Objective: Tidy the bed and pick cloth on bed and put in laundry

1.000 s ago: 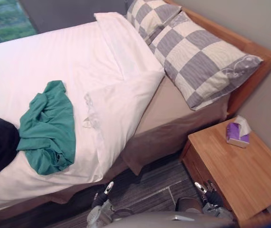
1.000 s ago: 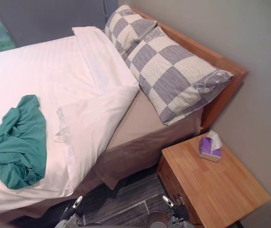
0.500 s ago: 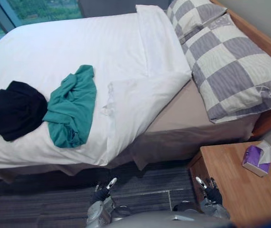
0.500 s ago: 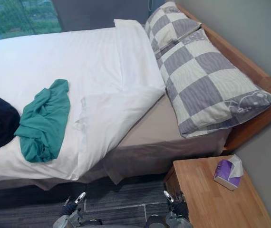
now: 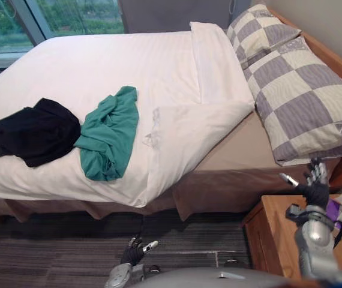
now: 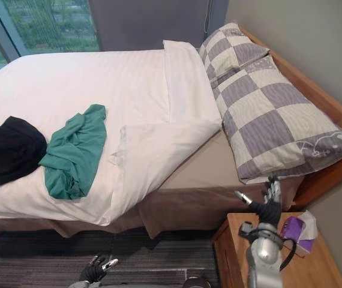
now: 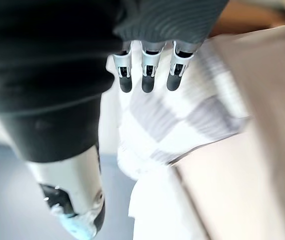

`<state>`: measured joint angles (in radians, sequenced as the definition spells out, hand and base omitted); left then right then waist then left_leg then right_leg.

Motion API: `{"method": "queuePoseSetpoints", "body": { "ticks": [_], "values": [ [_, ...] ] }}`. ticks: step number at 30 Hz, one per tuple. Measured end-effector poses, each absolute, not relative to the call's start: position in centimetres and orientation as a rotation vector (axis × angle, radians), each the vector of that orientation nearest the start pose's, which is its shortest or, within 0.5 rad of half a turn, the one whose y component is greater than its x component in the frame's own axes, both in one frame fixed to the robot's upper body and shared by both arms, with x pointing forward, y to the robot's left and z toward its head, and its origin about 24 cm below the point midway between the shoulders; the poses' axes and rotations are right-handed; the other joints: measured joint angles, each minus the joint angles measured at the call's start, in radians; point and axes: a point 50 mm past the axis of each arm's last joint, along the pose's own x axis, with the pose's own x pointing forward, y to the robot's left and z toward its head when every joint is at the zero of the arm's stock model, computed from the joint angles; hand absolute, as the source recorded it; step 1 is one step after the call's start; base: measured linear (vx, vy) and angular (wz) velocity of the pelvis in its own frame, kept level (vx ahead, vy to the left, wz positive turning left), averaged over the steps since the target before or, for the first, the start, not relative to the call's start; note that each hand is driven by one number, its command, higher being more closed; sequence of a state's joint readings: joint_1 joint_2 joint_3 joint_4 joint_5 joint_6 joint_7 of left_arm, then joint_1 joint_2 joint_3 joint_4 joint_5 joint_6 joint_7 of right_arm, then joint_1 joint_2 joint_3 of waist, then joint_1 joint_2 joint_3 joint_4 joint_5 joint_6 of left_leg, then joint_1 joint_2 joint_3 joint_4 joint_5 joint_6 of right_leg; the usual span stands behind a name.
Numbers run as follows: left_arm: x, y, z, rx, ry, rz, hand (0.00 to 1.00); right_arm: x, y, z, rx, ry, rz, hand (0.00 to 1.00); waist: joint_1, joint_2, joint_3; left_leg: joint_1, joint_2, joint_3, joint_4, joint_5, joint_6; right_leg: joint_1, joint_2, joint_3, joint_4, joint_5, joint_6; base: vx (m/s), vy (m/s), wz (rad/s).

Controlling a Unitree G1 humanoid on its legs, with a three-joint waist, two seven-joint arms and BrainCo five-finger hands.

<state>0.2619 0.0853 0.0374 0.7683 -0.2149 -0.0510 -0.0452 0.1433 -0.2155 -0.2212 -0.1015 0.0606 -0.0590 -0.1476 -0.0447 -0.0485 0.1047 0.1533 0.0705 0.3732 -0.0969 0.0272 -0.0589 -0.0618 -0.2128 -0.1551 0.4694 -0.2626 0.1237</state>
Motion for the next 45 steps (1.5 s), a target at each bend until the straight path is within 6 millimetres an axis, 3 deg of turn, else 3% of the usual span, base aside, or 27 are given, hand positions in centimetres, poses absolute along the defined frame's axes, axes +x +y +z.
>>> {"method": "queuePoseSetpoints", "body": {
  "ticks": [1,2,3,4,5,7,10,14,18,19,24,29,34,38,40,41,42,45],
  "values": [
    [8.5,19.7,-14.5,-0.145,0.948,0.202,0.00,22.4,-25.0,6.3,-0.190,-0.073,-0.338,0.00,-0.004,0.003,0.006,0.009,0.018,-0.017,0.000,-0.007,0.008,-0.007,0.017,0.012,0.037,0.034,-0.004,0.11,0.022,0.32],
    [8.5,19.7,-14.5,-0.133,0.952,0.195,0.00,22.9,-24.5,6.5,-0.207,-0.072,-0.307,0.00,-0.015,0.022,0.021,0.010,0.051,-0.049,0.001,-0.017,0.013,-0.022,0.057,0.045,0.047,0.030,-0.023,0.08,0.003,0.42],
    [8.5,19.9,-14.5,-0.126,0.953,0.196,0.00,23.1,-24.3,6.6,-0.225,-0.067,-0.290,0.00,-0.020,0.018,0.021,0.004,0.061,-0.062,0.001,-0.020,0.008,-0.020,0.077,0.064,0.013,0.022,-0.023,0.04,-0.037,0.70],
    [8.9,20.6,-14.3,-0.094,0.945,0.190,0.00,23.6,-23.6,7.0,-0.276,-0.063,-0.230,0.00,-0.022,-0.015,0.027,-0.012,0.069,-0.102,0.003,-0.022,-0.002,-0.009,0.115,0.114,-0.132,0.036,-0.032,0.03,-0.068,0.85],
    [9.5,21.5,-14.1,-0.045,0.941,0.174,0.00,24.0,-23.3,7.4,-0.323,-0.060,-0.199,0.00,-0.024,-0.057,0.036,-0.021,0.046,-0.133,0.000,-0.014,-0.017,0.013,0.110,0.125,-0.207,0.105,-0.058,0.06,-0.089,0.94],
    [10.0,21.0,-14.2,-0.026,0.940,0.150,0.00,24.9,-23.2,8.0,-0.383,-0.054,-0.173,0.00,-0.016,-0.056,0.039,-0.014,0.061,-0.164,-0.001,0.006,-0.027,0.047,0.113,0.086,-0.234,0.111,-0.057,0.14,-0.075,0.58],
    [10.6,20.3,-14.2,-0.007,0.927,0.134,0.00,27.4,-22.2,10.1,-0.462,-0.113,-0.106,0.00,-0.003,-0.021,0.059,-0.016,0.067,-0.163,-0.001,0.006,-0.029,0.077,0.125,0.071,-0.277,0.127,-0.059,0.11,-0.031,0.14],
    [11.1,20.7,-14.0,0.026,0.920,0.124,0.00,30.1,-21.0,10.6,-0.551,-0.086,-0.053,0.00,0.014,-0.005,0.080,-0.047,0.076,-0.160,-0.001,0.006,-0.030,0.075,0.137,0.071,-0.323,0.154,-0.063,0.03,-0.003,0.01],
    [12.5,22.7,-13.3,0.095,0.907,0.140,0.00,32.7,-18.9,13.7,-0.567,-0.167,-0.018,0.00,0.054,-0.045,0.137,-0.095,0.097,-0.157,-0.001,0.017,-0.038,0.045,0.159,0.073,-0.357,0.184,-0.077,-0.01,-0.009,0.01],
    [13.4,23.5,-12.8,0.119,0.893,0.150,0.00,33.5,-18.4,15.6,-0.566,-0.226,-0.038,0.00,0.067,-0.069,0.159,-0.141,0.103,-0.160,-0.002,0.029,-0.037,0.001,0.166,0.073,-0.359,0.197,-0.085,-0.06,-0.034,0.07],
    [16.4,24.0,-11.4,0.140,0.823,0.166,0.00,35.3,-17.4,19.8,-0.567,-0.340,-0.102,0.00,0.109,-0.090,0.254,-0.198,0.107,-0.167,-0.001,0.052,-0.035,-0.041,0.173,0.097,-0.370,0.228,-0.093,-0.04,-0.009,0.07],
    [19.1,24.2,-9.7,0.141,0.748,0.206,0.00,35.8,-16.0,24.5,-0.606,-0.483,-0.123,0.00,0.124,-0.087,0.310,-0.290,0.104,-0.177,0.000,0.076,-0.029,-0.115,0.172,0.100,-0.396,0.267,-0.091,-0.03,0.009,0.07],
    [21.5,23.8,-8.6,0.141,0.711,0.196,0.00,36.9,-16.5,26.8,-0.664,-0.466,-0.185,0.00,0.135,-0.080,0.322,-0.367,0.104,-0.199,0.004,0.096,-0.026,-0.181,0.172,0.098,-0.404,0.290,-0.089,0.00,0.003,0.14],
    [23.6,22.9,-7.4,0.154,0.662,0.159,0.00,37.8,-17.8,29.3,-0.730,-0.437,-0.253,0.00,0.145,-0.050,0.344,-0.443,0.099,-0.223,0.012,0.113,-0.022,-0.237,0.168,0.086,-0.418,0.304,-0.089,-0.05,0.003,0.14],
    [24.8,21.7,-6.8,0.120,0.633,0.130,0.00,38.1,-18.5,31.9,-0.757,-0.444,-0.296,0.00,0.149,-0.013,0.368,-0.496,0.091,-0.230,0.009,0.134,-0.016,-0.288,0.161,0.085,-0.418,0.311,-0.082,-0.06,0.020,0.11],
    [25.0,21.5,-6.7,0.117,0.632,0.122,0.00,38.1,-18.5,32.2,-0.763,-0.445,-0.302,0.00,0.148,-0.007,0.372,-0.504,0.089,-0.231,0.009,0.137,-0.016,-0.296,0.159,0.085,-0.417,0.313,-0.081,-0.06,0.025,0.04],
    [25.4,20.8,-6.5,0.093,0.619,0.118,0.00,38.1,-18.7,32.8,-0.800,-0.444,-0.311,1.00,0.149,0.012,0.384,-0.525,0.086,-0.231,0.009,0.144,-0.012,-0.317,0.156,0.085,-0.418,0.321,-0.078,-0.04,0.031,0.00],
    [26.6,19.4,-5.8,0.075,0.585,0.086,0.00,38.5,-19.4,33.0,-0.839,-0.412,-0.333,1.00,0.156,0.037,0.402,-0.554,0.082,-0.231,0.001,0.156,-0.010,-0.352,0.152,0.085,-0.418,0.327,-0.073,-0.05,0.027,-0.02]
  ]
}}
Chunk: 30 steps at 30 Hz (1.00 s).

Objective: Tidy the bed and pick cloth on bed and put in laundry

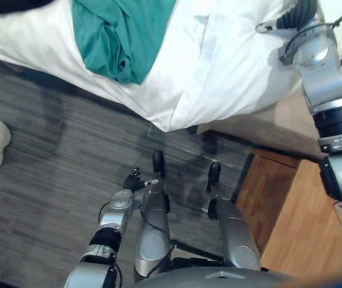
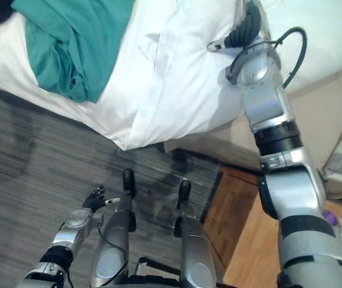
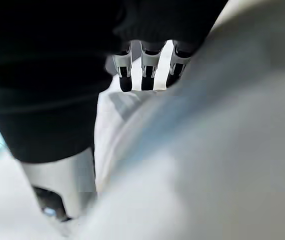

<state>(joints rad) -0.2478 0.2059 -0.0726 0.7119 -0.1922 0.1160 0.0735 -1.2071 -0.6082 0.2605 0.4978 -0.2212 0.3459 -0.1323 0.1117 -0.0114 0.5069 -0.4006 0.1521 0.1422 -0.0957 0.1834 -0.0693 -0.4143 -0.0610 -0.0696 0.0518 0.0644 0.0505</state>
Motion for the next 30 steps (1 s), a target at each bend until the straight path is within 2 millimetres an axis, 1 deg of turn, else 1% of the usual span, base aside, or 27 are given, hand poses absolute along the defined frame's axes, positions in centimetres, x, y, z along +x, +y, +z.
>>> {"method": "queuePoseSetpoints", "body": {
  "ticks": [3,5,9,12,14,15,16,18,19,20,21,22,23,24,25,26,28,29,30],
  "values": [
    [27.6,18.4,-5.1,0.056,0.549,0.050,0.00,38.4,-19.4,34.1,-0.847,-0.426,-0.342,1.00,0.001,0.007,0.004,-0.024,-0.004,0.001,0.000,0.007,0.002,-0.030,-0.004,0.000,0.000,0.008,0.005,-0.02,0.027,-0.05],
    [28.0,17.7,-4.8,0.058,0.536,0.030,0.00,38.5,-19.7,34.3,-0.864,-0.419,-0.354,1.00,0.001,0.015,0.007,-0.024,-0.006,0.000,0.000,0.008,0.003,-0.030,-0.007,0.000,0.000,0.009,0.005,0.00,0.000,0.00],
    [28.1,17.2,-4.9,0.045,0.539,0.018,0.00,38.7,-20.3,34.0,-0.849,-0.405,-0.400,1.00,0.002,0.021,0.005,-0.024,-0.010,0.000,0.000,0.009,0.003,-0.029,-0.010,0.000,0.000,0.009,0.006,0.00,0.000,0.00],
    [28.1,17.2,-4.9,0.042,0.530,0.013,0.00,38.8,-20.8,33.5,-0.780,-0.403,-0.428,1.00,0.002,0.026,0.003,-0.013,-0.010,0.005,0.000,0.011,0.002,-0.020,-0.012,0.000,-0.001,0.010,0.007,0.00,0.000,0.00],
    [28.0,17.0,-4.9,0.035,0.524,0.015,0.00,38.8,-21.6,31.4,-0.684,-0.376,-0.437,1.00,0.002,0.030,0.003,0.024,-0.012,0.011,-0.001,0.010,0.001,0.019,-0.013,0.001,-0.008,0.010,0.007,0.00,0.000,0.00],
    [28.0,17.0,-4.9,0.035,0.525,0.017,0.00,38.8,-21.8,30.9,-0.664,-0.370,-0.440,1.00,0.001,0.030,0.003,0.031,-0.012,0.012,-0.001,0.010,0.001,0.027,-0.014,0.001,-0.009,0.010,0.007,0.00,0.000,0.00],
    [27.9,17.1,-5.0,0.036,0.528,0.020,0.00,38.7,-22.1,29.1,-0.607,-0.352,-0.442,1.00,-0.009,0.031,0.002,0.051,-0.013,0.015,-0.001,0.009,0.000,0.047,-0.014,0.001,-0.012,0.010,0.007,0.00,0.000,0.00],
    [27.9,17.0,-5.0,0.038,0.530,0.023,0.00,38.3,-22.6,27.9,-0.565,-0.354,-0.456,1.00,-0.013,0.031,0.002,0.062,-0.013,0.019,-0.002,0.008,-0.001,0.057,-0.014,0.004,-0.013,0.010,0.007,0.00,-0.011,-0.07],
    [27.7,17.1,-5.2,0.042,0.539,0.026,0.00,37.9,-23.2,26.7,-0.493,-0.352,-0.473,1.00,-0.018,0.030,0.002,0.074,-0.012,0.027,-0.002,0.007,-0.001,0.066,-0.014,0.007,-0.014,0.011,0.009,-0.01,-0.015,-0.10],
    [27.6,17.1,-5.3,0.042,0.544,0.027,0.00,37.8,-23.3,26.2,-0.472,-0.352,-0.480,1.00,-0.021,0.030,0.002,0.078,-0.011,0.029,-0.002,0.007,-0.001,0.071,-0.014,0.010,-0.016,0.012,0.010,-0.01,-0.014,-0.15],
    [27.2,17.2,-5.6,0.043,0.557,0.030,0.00,37.4,-23.7,25.1,-0.429,-0.345,-0.487,1.00,-0.028,0.029,0.001,0.092,-0.011,0.040,-0.002,0.004,-0.001,0.080,-0.014,0.016,-0.017,0.014,0.011,-0.01,-0.012,-0.21],
    [26.6,17.4,-6.2,0.044,0.577,0.040,0.00,37.0,-23.8,23.9,-0.389,-0.342,-0.488,1.00,-0.043,0.027,0.000,0.111,-0.012,0.053,-0.002,0.001,0.000,0.093,-0.014,0.029,-0.019,0.017,0.013,-0.01,-0.009,-0.24],
    [26.4,17.5,-6.3,0.047,0.585,0.045,0.00,36.9,-23.9,23.4,-0.370,-0.337,-0.488,1.00,-0.047,0.025,-0.001,0.117,-0.012,0.058,-0.002,-0.001,0.000,0.097,-0.015,0.032,-0.020,0.017,0.014,-0.01,-0.007,-0.29],
    [25.9,17.5,-6.8,0.052,0.608,0.055,0.00,36.3,-24.2,22.1,-0.340,-0.326,-0.491,0.00,-0.051,0.025,-0.001,0.138,-0.012,0.072,-0.002,-0.005,0.000,0.111,-0.014,0.045,-0.024,0.020,0.015,0.00,-0.010,-0.35],
    [25.2,17.7,-7.2,0.053,0.628,0.063,0.00,35.8,-24.5,20.2,-0.311,-0.295,-0.498,0.00,-0.058,0.019,-0.007,0.156,-0.011,0.091,-0.002,-0.010,0.000,0.125,-0.013,0.061,-0.034,0.023,0.018,0.00,-0.010,-0.36],
    [25.0,17.8,-7.4,0.054,0.634,0.065,0.00,35.6,-24.6,19.7,-0.303,-0.285,-0.498,0.00,-0.060,0.016,-0.010,0.162,-0.011,0.097,-0.002,-0.011,-0.001,0.128,-0.013,0.066,-0.038,0.025,0.020,0.00,-0.016,-0.34],
    [23.8,17.9,-8.3,0.051,0.670,0.072,0.00,34.2,-25.2,16.2,-0.274,-0.236,-0.526,0.00,-0.076,0.012,-0.021,0.196,-0.011,0.125,-0.003,-0.022,0.002,0.152,-0.012,0.090,-0.048,0.030,0.023,0.00,-0.013,-0.32],
    [23.6,17.9,-8.5,0.051,0.678,0.073,0.00,33.9,-25.2,15.5,-0.271,-0.225,-0.531,0.00,-0.079,0.011,-0.028,0.198,-0.011,0.128,-0.003,-0.023,0.001,0.153,-0.012,0.093,-0.049,0.030,0.023,0.01,-0.010,-0.24],
    [23.0,18.0,-8.8,0.049,0.692,0.077,0.00,33.2,-25.1,13.8,-0.251,-0.196,-0.547,0.00,-0.092,0.010,-0.036,0.213,-0.011,0.134,-0.004,-0.027,0.002,0.166,-0.012,0.098,-0.052,0.031,0.024,0.02,-0.011,-0.21]
  ]
}}
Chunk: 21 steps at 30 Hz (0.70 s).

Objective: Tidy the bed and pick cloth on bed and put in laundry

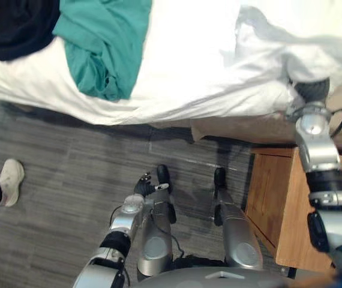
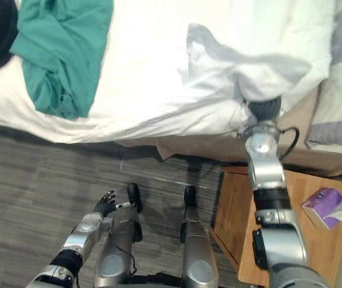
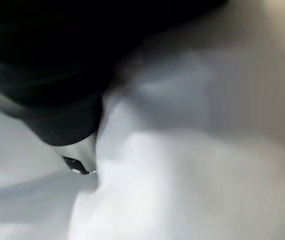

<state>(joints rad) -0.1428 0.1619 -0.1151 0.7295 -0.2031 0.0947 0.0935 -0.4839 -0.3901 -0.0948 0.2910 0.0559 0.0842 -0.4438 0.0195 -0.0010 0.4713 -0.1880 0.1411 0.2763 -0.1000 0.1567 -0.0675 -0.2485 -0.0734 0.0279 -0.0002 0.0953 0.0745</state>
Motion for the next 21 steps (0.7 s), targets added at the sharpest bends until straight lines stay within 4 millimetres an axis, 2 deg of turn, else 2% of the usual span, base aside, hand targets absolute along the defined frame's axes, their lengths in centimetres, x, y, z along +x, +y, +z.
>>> {"method": "queuePoseSetpoints", "body": {
  "ticks": [1,3,4,6,8,9,11,12,14,15,17,18,19,21],
  "values": [
    [22.4,18.2,-9.2,0.048,0.709,0.082,0.00,32.4,-25.0,11.9,-0.230,-0.153,-0.559,0.00,-0.005,-0.004,-0.010,0.020,0.000,0.015,0.000,-0.007,-0.001,0.013,0.001,0.013,-0.003,0.000,0.000,0.02,-0.011,-0.23],
    [21.8,18.2,-9.6,0.045,0.718,0.085,0.00,31.5,-25.0,10.1,-0.195,-0.112,-0.588,0.00,-0.008,-0.007,-0.029,0.028,0.000,0.028,-0.002,-0.013,-0.002,0.015,0.001,0.026,-0.005,0.001,0.002,0.02,-0.011,-0.25],
    [21.3,18.3,-9.8,0.042,0.715,0.089,0.00,30.4,-25.1,8.2,-0.143,-0.070,-0.629,0.00,-0.014,-0.008,-0.047,0.034,-0.002,0.041,-0.003,-0.019,-0.001,0.016,-0.001,0.040,-0.009,0.003,0.005,0.04,-0.014,-0.22],
    [21.1,18.3,-9.9,0.040,0.710,0.092,0.00,29.3,-25.4,6.8,-0.085,-0.042,-0.675,0.00,-0.021,-0.005,-0.054,0.037,-0.002,0.049,-0.003,-0.021,0.001,0.018,-0.003,0.046,-0.017,0.006,0.009,0.04,-0.013,-0.17],
    [20.3,18.4,-10.5,0.035,0.722,0.100,0.00,27.2,-26.1,4.2,0.038,0.017,-0.775,0.00,-0.035,-0.003,-0.055,0.058,-0.008,0.070,0.002,-0.025,0.002,0.027,-0.007,0.064,-0.019,0.009,0.014,0.05,-0.007,-0.21],
    [20.1,18.4,-10.7,0.032,0.726,0.101,0.00,26.7,-26.3,3.8,0.060,0.025,-0.796,0.00,-0.036,-0.002,-0.055,0.063,-0.011,0.073,0.002,-0.026,0.001,0.031,-0.008,0.067,-0.019,0.010,0.014,0.05,0.009,-0.19],
    [18.8,18.0,-11.3,0.006,0.744,0.101,0.00,23.8,-27.5,1.8,0.180,0.042,-0.928,0.00,-0.063,0.004,-0.059,0.100,-0.014,0.089,0.002,-0.038,-0.001,0.061,-0.010,0.079,-0.021,0.009,0.015,0.05,0.008,-0.19],
    [18.5,18.0,-11.5,0.000,0.750,0.102,0.00,23.2,-27.7,1.5,0.198,0.039,-0.953,0.00,-0.067,0.005,-0.061,0.109,-0.014,0.096,0.002,-0.041,0.000,0.066,-0.010,0.083,-0.021,0.007,0.016,0.05,0.004,-0.26],
    [16.7,17.4,-12.5,-0.062,0.801,0.120,0.00,19.5,-28.6,-0.2,0.234,0.047,-1.059,0.00,-0.085,0.018,-0.094,0.146,-0.012,0.119,0.001,-0.058,-0.004,0.092,-0.006,0.100,-0.021,-0.006,0.020,0.05,-0.002,-0.27],
    [16.3,17.3,-12.7,-0.076,0.809,0.125,0.00,18.8,-28.6,-0.5,0.238,0.050,-1.072,0.00,-0.087,0.019,-0.106,0.151,-0.009,0.126,0.001,-0.060,-0.006,0.093,-0.005,0.103,-0.020,-0.009,0.021,0.06,-0.022,-0.36],
    [14.6,16.9,-13.4,-0.139,0.837,0.153,0.00,14.7,-28.6,-2.3,0.272,0.106,-1.140,0.00,-0.089,0.030,-0.165,0.189,0.018,0.215,-0.003,-0.096,-0.014,0.115,0.003,0.119,-0.020,-0.025,0.013,0.06,-0.030,-0.36],
    [14.4,16.9,-13.5,-0.149,0.841,0.158,0.00,14.1,-28.6,-2.6,0.275,0.118,-1.150,0.00,-0.091,0.033,-0.173,0.200,0.023,0.236,-0.003,-0.097,-0.015,0.123,0.004,0.119,-0.019,-0.029,0.011,0.10,-0.022,-0.16],
    [13.6,16.7,-13.8,-0.182,0.858,0.173,0.00,12.2,-28.8,-3.4,0.288,0.156,-1.191,0.00,-0.100,0.037,-0.199,0.229,0.039,0.296,-0.003,-0.098,-0.017,0.144,0.008,0.119,-0.016,-0.041,0.010,0.06,-0.011,-0.04],
    [13.0,16.6,-14.0,-0.208,0.866,0.182,0.00,10.5,-29.3,-4.0,0.329,0.174,-1.238,0.00,-0.110,0.037,-0.222,0.265,0.046,0.319,-0.003,-0.104,-0.025,0.166,0.011,0.118,-0.006,-0.054,0.005,0.09,-0.014,-0.12]
  ]
}}
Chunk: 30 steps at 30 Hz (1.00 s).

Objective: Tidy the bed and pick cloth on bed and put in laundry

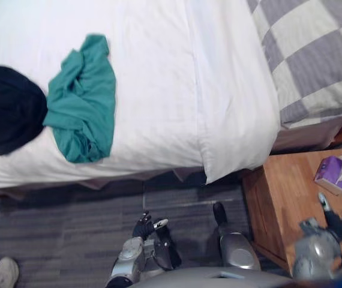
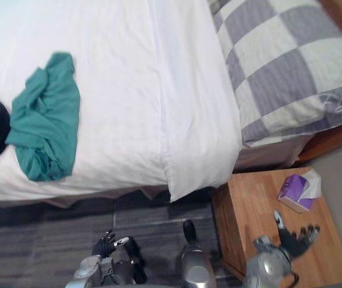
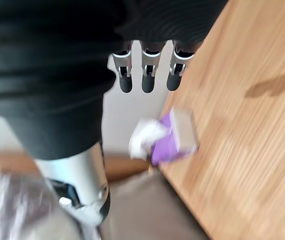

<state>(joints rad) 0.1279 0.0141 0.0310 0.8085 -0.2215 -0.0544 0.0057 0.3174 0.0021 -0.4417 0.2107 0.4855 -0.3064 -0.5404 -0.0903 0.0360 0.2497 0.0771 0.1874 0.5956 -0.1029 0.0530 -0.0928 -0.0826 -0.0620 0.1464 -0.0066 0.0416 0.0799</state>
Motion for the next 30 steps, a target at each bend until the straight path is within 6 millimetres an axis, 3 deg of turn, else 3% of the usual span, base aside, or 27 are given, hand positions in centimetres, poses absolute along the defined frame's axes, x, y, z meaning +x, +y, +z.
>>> {"method": "queuePoseSetpoints", "body": {
  "ticks": [2,3,6,9,10,14,16,18,22,26,27,30],
  "values": [
    [12.4,16.8,-14.1,-0.225,0.878,0.198,0.00,9.4,-30.0,-3.8,0.354,0.152,-1.243,0.00,-0.002,-0.005,-0.019,0.034,0.003,0.011,0.000,-0.009,-0.008,0.024,0.003,0.000,0.018,-0.019,0.000,0.08,-0.012,-0.13],
    [12.0,16.8,-14.2,-0.227,0.889,0.199,0.00,9.4,-30.1,-3.2,0.348,0.116,-1.201,1.00,-0.001,-0.013,-0.034,0.049,0.005,0.015,0.000,-0.015,-0.011,0.035,0.004,-0.001,0.025,-0.027,-0.003,0.07,-0.009,-0.02],
    [10.9,17.2,-14.6,-0.246,0.927,0.203,0.00,10.4,-29.8,-0.5,0.337,-0.017,-1.017,1.00,-0.002,-0.027,-0.071,0.085,0.007,0.014,0.000,-0.028,-0.017,0.072,0.000,-0.026,0.030,-0.039,0.006,0.08,-0.003,0.05],
    [10.5,17.3,-14.7,-0.245,0.960,0.196,0.00,13.2,-28.0,2.0,0.414,-0.137,-0.745,1.00,0.000,-0.034,-0.104,0.082,0.004,-0.002,0.005,-0.023,-0.019,0.072,-0.007,-0.044,0.044,-0.043,0.010,0.05,-0.005,0.14],
    [10.7,17.4,-14.5,-0.240,0.961,0.190,0.00,15.3,-26.4,3.0,0.502,-0.186,-0.576,1.00,0.014,-0.042,-0.106,0.078,0.002,-0.006,0.005,-0.026,-0.022,0.069,-0.009,-0.049,0.047,-0.047,0.010,0.02,-0.013,0.14],
    [11.3,17.3,-14.3,-0.199,0.964,0.143,0.00,19.6,-24.1,5.2,0.663,-0.294,-0.321,1.00,0.033,-0.051,-0.099,0.018,-0.008,-0.033,0.002,-0.021,-0.019,0.012,-0.019,-0.060,0.067,-0.053,0.007,-0.01,-0.020,0.18],
    [12.4,17.2,-14.0,-0.188,0.941,0.125,0.00,23.2,-24.1,9.0,0.718,-0.442,-0.192,1.00,0.032,-0.030,-0.047,-0.043,-0.026,-0.061,0.005,-0.001,-0.001,-0.047,-0.032,-0.075,0.083,-0.048,0.012,-0.01,-0.016,0.30],
    [13.2,17.2,-13.7,-0.201,0.917,0.134,0.00,24.9,-24.2,11.3,0.737,-0.514,-0.133,1.00,0.039,-0.015,-0.001,-0.066,-0.036,-0.070,0.006,0.012,0.015,-0.073,-0.039,-0.075,0.091,-0.044,0.017,-0.02,0.003,0.16],
    [16.1,16.9,-12.6,-0.215,0.832,0.132,0.00,28.4,-23.6,18.6,0.839,-0.739,0.024,1.00,0.061,0.013,0.121,-0.178,-0.047,-0.093,0.041,0.025,0.028,-0.185,-0.053,-0.075,0.138,-0.041,0.020,-0.03,-0.003,0.13],
    [19.5,15.9,-11.0,-0.262,0.708,0.119,0.00,28.8,-22.8,24.5,1.000,-0.994,0.137,1.00,0.089,0.021,0.187,-0.355,-0.041,-0.112,0.112,0.026,0.032,-0.368,-0.062,-0.079,0.219,-0.044,0.016,-0.01,-0.029,0.14],
    [19.9,15.7,-10.7,-0.272,0.691,0.120,0.00,28.6,-22.7,25.1,1.011,-1.018,0.155,1.00,0.092,0.021,0.194,-0.375,-0.040,-0.113,0.120,0.026,0.032,-0.389,-0.063,-0.080,0.228,-0.044,0.016,-0.03,-0.029,0.24],
    [23.3,14.6,-8.4,-0.332,0.563,0.120,0.00,26.9,-21.3,28.7,1.074,-1.189,0.286,1.00,0.098,0.033,0.266,-0.501,-0.027,-0.132,0.165,0.033,0.043,-0.507,-0.064,-0.098,0.277,-0.048,0.009,-0.05,-0.026,0.25]
  ]
}}
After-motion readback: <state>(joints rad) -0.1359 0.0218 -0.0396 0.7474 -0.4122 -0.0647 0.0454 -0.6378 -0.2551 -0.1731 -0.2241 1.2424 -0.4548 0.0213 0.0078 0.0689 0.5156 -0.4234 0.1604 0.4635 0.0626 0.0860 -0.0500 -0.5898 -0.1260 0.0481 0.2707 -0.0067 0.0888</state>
